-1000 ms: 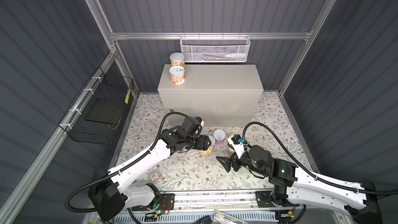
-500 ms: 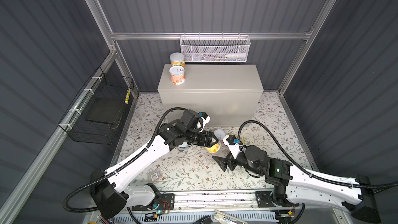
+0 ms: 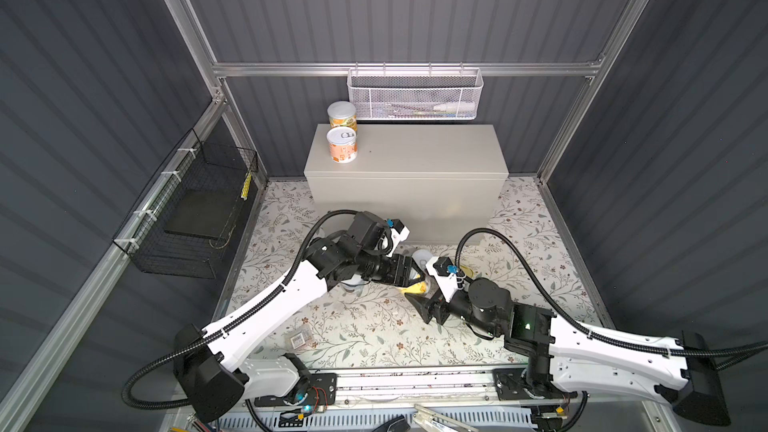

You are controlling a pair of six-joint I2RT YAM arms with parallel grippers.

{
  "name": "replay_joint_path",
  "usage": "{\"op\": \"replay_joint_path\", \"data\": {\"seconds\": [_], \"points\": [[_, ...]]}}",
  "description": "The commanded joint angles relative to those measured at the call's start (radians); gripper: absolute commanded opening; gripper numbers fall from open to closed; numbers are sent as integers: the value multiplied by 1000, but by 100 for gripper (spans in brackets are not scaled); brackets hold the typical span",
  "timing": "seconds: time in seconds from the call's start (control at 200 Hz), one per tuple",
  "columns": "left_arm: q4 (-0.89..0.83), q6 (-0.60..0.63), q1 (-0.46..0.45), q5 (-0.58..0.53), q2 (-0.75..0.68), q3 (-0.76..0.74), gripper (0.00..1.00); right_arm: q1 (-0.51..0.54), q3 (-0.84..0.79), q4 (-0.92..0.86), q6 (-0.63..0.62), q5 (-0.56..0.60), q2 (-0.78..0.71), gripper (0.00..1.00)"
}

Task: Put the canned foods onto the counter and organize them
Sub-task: 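Close the right gripper around the yellow-print can held by the left gripper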

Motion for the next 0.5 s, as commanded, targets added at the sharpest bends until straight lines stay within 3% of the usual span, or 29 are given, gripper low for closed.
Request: {"op": "replay_joint_path", "data": {"seconds": [0.0,0.495], "points": [[63,-21,-4,68,-21,21,56,5,20,43,3,41,6,88],[107,-60,-4,114,-15,-9,56,6,0,108,12,85,38,84]]}}
